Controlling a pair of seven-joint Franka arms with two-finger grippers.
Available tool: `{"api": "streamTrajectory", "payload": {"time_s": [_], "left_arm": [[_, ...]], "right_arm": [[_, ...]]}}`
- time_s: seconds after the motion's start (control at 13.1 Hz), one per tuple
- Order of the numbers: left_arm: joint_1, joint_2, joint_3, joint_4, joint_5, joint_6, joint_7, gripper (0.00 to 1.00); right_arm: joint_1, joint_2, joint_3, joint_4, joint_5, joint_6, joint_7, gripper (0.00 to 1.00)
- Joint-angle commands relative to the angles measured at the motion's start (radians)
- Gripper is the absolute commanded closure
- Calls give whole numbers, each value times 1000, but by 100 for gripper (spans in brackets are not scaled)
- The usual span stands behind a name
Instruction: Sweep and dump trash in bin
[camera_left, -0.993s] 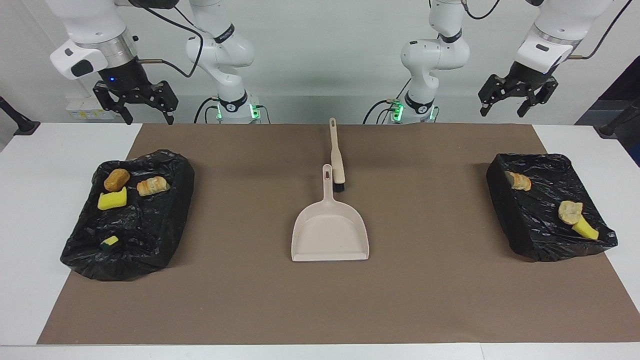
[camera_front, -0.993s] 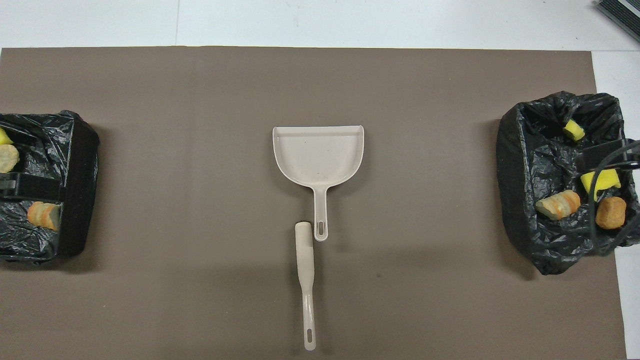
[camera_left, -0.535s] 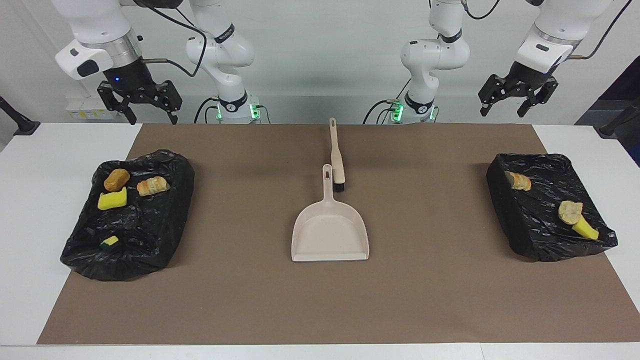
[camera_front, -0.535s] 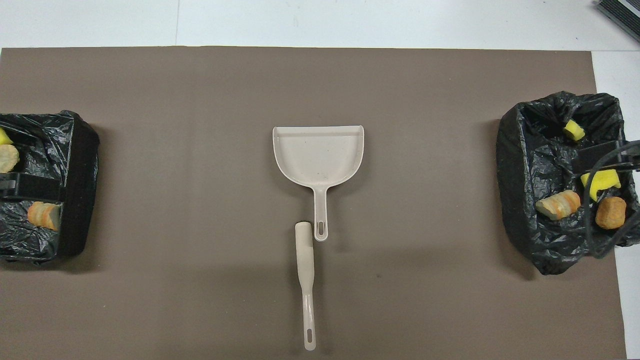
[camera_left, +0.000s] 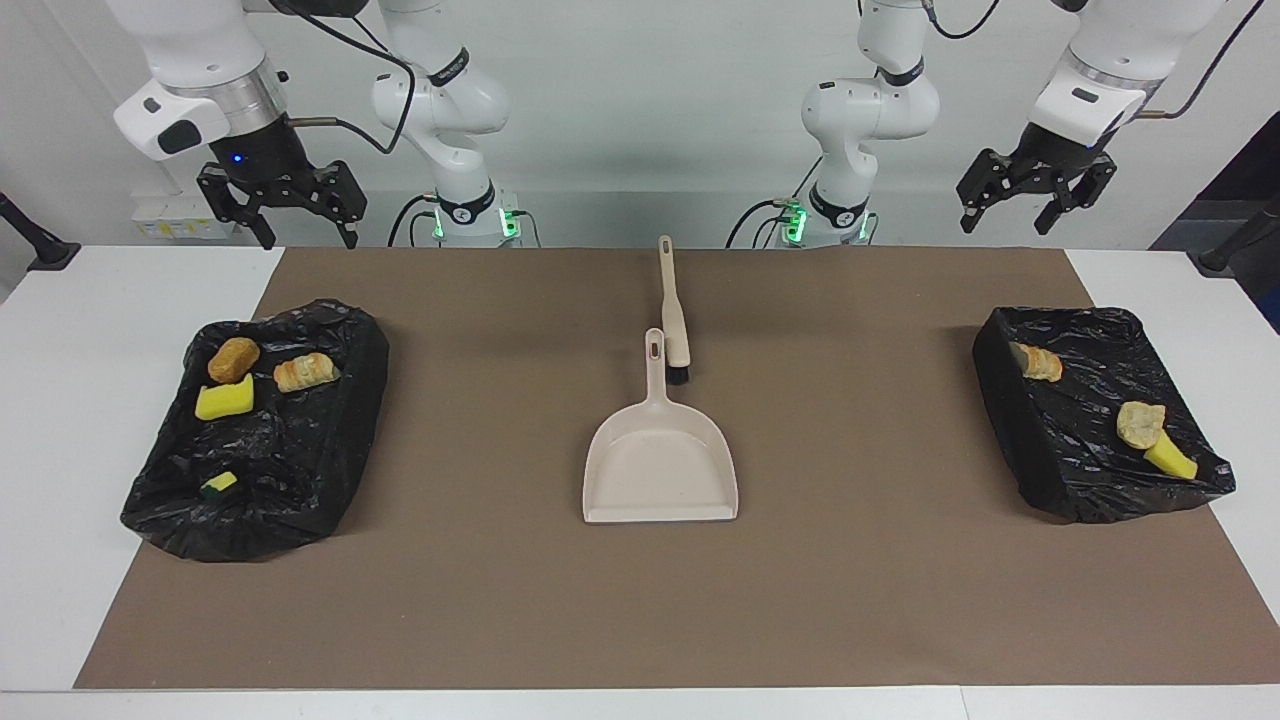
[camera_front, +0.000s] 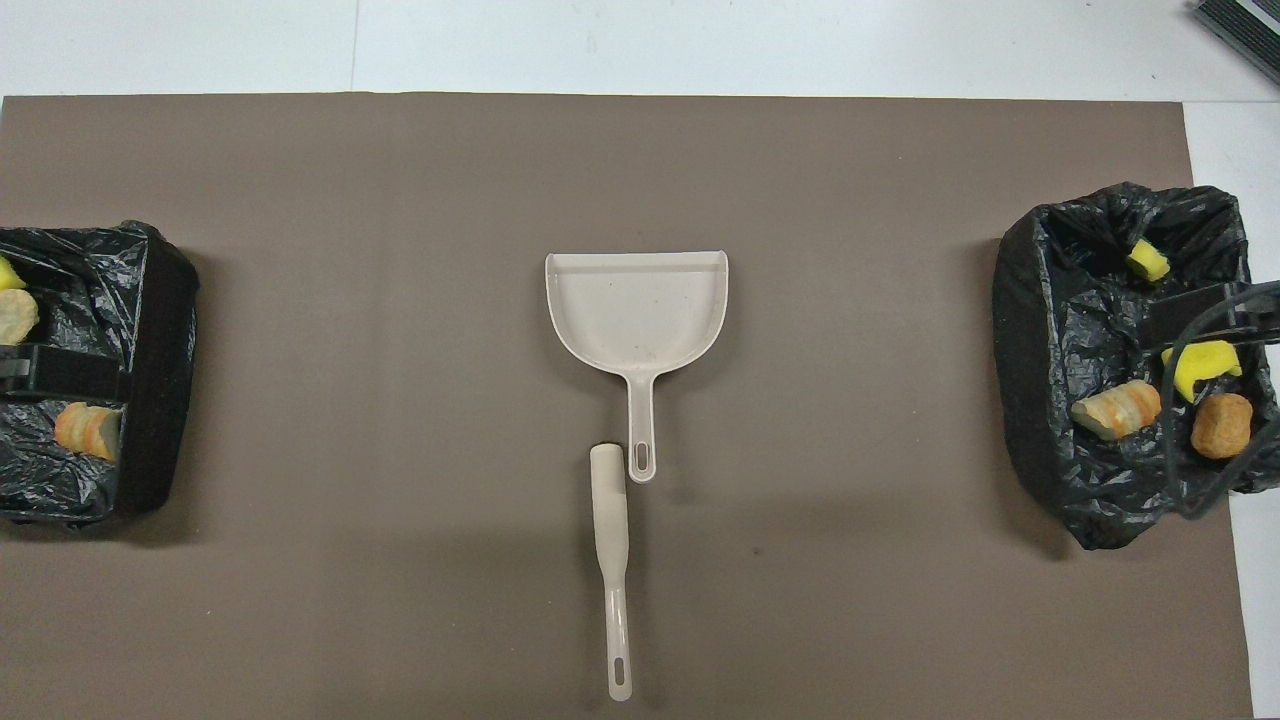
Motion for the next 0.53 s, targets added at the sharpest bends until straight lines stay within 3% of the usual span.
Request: {"api": "streamTrajectory", "payload": {"time_s": [0.0,0.15,0.46], "left_arm": [[13,0,-5,11,7,7,13,0],[13,7,-3,10,7,91,13,0],[13,5,-2,10,10,56,14,0]], "right_arm": [[-3,-25,1,-26,3,-19,-11,0],[-5,-27,1,-26,3,-21,-11,0],[-8,-31,-1,-30,3,-31,-11,0]]}}
